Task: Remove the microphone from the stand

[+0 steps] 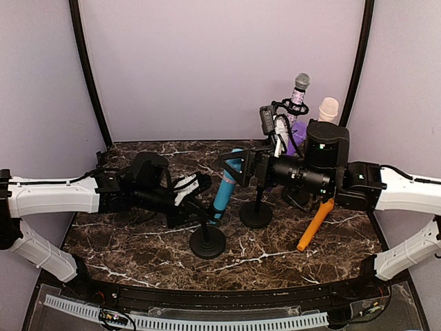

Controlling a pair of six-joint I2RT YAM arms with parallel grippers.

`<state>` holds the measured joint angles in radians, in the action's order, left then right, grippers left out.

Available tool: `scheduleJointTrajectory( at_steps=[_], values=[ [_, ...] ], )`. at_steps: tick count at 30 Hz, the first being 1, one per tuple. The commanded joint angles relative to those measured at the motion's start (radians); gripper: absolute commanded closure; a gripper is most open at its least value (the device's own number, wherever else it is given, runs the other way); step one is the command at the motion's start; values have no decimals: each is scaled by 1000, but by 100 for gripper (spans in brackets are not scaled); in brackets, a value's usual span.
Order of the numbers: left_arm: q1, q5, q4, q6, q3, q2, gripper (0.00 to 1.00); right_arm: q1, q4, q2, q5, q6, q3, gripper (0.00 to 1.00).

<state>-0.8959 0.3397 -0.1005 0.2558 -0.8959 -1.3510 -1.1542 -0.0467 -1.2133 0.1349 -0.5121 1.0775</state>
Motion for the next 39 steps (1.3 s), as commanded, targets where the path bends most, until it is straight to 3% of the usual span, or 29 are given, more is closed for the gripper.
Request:
scheduleJointTrajectory(
  at_steps=[1, 14, 21, 30, 39],
  values=[
    [-6, 20, 97, 22, -3, 16, 100, -44, 13, -17, 191, 43, 13, 7],
    [-15, 1, 95, 30, -10, -9, 100, -64, 87, -86, 379, -42, 40, 21],
    [-16, -14, 90, 39, -10, -11, 100, -64, 21, -83, 363, -64, 15, 33],
    [-17, -27, 81, 49, -12, -13, 100, -62, 18, -98, 351, -56, 30, 58],
    [-20, -90, 30, 91, -31, -39, 100, -62, 26, -88, 237, 56, 49, 67]
  ],
)
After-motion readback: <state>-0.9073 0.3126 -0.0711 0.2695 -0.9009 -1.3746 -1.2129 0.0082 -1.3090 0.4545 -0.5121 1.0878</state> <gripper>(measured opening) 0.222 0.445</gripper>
